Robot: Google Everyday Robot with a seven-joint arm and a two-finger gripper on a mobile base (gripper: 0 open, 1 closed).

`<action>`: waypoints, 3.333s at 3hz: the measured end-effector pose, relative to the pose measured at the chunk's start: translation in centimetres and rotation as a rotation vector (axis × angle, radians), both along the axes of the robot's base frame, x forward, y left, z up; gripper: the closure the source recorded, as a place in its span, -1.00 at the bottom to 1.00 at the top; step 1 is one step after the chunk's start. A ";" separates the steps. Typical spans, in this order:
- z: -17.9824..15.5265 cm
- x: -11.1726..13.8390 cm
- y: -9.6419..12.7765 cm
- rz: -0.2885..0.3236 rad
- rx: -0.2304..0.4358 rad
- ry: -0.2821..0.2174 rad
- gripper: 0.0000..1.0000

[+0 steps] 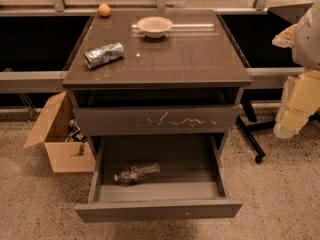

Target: Pick water bottle from middle drawer and place on counter

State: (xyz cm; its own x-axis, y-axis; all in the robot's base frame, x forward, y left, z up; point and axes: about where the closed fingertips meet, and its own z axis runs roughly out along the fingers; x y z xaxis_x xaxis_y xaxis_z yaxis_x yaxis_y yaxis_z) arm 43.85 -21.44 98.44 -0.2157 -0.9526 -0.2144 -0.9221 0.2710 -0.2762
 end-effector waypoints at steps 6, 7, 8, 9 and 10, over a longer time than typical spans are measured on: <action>-13.3 3.4 7.8 0.192 0.221 0.138 -1.00; -17.4 3.8 10.8 0.279 0.251 0.152 -1.00; -21.6 3.9 14.1 0.354 0.267 0.177 -1.00; -25.7 3.6 17.3 0.406 0.286 0.224 -1.00; -25.7 3.6 17.3 0.406 0.286 0.224 -1.00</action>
Offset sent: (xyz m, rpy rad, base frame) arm 0.0153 0.0252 -0.0480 0.0926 0.0448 0.0598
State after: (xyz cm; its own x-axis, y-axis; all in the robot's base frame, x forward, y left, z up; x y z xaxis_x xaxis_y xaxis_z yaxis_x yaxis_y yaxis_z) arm 47.40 -4.17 72.73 0.0867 -0.8794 -0.4682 -0.9961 -0.0833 -0.0280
